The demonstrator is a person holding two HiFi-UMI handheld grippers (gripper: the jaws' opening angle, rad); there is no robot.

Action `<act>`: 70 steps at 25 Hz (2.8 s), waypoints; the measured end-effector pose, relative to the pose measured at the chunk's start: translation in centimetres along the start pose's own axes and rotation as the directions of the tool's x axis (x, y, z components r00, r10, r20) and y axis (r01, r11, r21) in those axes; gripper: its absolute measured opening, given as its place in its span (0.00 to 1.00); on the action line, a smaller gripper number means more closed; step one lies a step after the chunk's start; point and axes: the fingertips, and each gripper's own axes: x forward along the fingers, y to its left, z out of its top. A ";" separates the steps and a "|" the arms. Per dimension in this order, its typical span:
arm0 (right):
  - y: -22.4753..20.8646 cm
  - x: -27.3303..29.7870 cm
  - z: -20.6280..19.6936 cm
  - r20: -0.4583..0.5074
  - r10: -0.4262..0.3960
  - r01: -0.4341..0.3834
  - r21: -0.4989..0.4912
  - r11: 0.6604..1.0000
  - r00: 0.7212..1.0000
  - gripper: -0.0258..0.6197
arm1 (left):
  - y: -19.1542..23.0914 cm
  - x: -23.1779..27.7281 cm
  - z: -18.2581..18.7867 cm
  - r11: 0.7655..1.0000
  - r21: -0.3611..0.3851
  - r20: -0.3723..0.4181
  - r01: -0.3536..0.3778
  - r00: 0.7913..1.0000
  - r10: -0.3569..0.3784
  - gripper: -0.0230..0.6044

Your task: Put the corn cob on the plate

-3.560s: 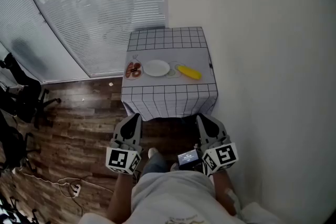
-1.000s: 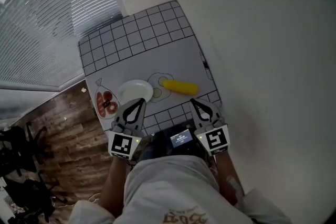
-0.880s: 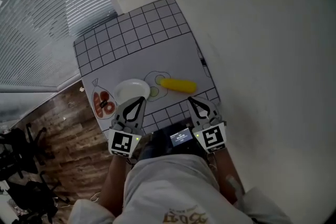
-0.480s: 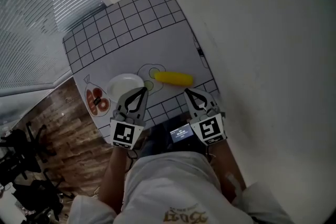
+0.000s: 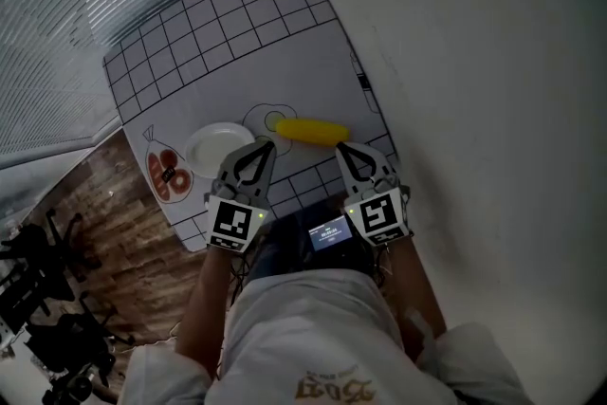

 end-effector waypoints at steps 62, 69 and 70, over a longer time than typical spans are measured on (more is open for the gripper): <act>0.9 7.4 -5.8 -0.290 0.215 -0.247 -0.076 0.966 0.932 0.51 | -3.7 9.5 -6.8 0.839 0.197 -0.412 0.508 0.819 -0.400 0.50; 0.8 7.5 -5.8 -0.297 0.215 -0.252 -0.093 0.963 0.930 0.52 | -3.9 10.0 -7.5 0.818 0.230 -0.439 0.527 0.806 -0.397 0.50; 0.8 7.5 -5.8 -0.298 0.214 -0.251 -0.093 0.963 0.930 0.52 | -3.9 10.1 -7.6 0.815 0.241 -0.443 0.527 0.807 -0.391 0.50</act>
